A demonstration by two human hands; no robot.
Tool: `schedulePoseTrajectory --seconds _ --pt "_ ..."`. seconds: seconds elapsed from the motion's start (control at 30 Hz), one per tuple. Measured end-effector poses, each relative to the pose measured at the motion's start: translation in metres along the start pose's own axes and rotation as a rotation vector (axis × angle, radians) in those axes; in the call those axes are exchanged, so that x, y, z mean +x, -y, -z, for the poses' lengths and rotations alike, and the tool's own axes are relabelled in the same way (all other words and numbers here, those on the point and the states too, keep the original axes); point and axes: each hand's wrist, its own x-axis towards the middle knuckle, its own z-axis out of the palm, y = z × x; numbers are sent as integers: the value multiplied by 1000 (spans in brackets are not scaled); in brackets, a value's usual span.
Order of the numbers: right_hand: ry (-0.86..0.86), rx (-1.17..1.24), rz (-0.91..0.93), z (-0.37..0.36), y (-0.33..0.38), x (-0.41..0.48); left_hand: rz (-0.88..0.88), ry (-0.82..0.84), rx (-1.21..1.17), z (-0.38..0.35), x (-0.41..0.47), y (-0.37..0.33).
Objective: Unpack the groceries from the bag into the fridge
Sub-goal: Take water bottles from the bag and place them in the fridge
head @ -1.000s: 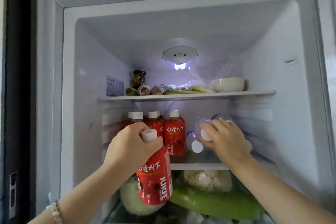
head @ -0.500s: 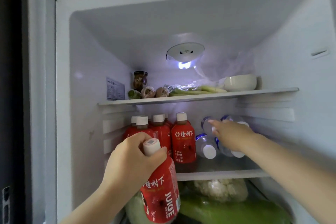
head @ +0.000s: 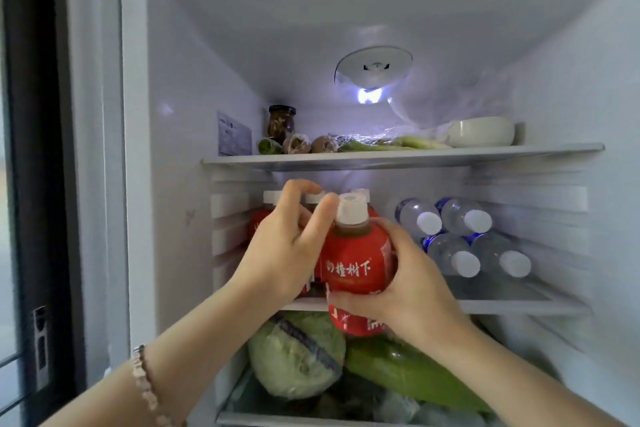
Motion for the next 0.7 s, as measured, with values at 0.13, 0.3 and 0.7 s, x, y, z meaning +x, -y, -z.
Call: schedulePoseTrajectory --seconds 0.13,0.3,0.7 --pt "-111 -27 -67 4 -16 15 82 -61 344 2 -28 54" --pt "-67 8 -177 -19 -26 36 103 95 600 -2 -68 93" --pt "-102 -220 -202 -41 -29 40 105 118 616 6 -65 90"
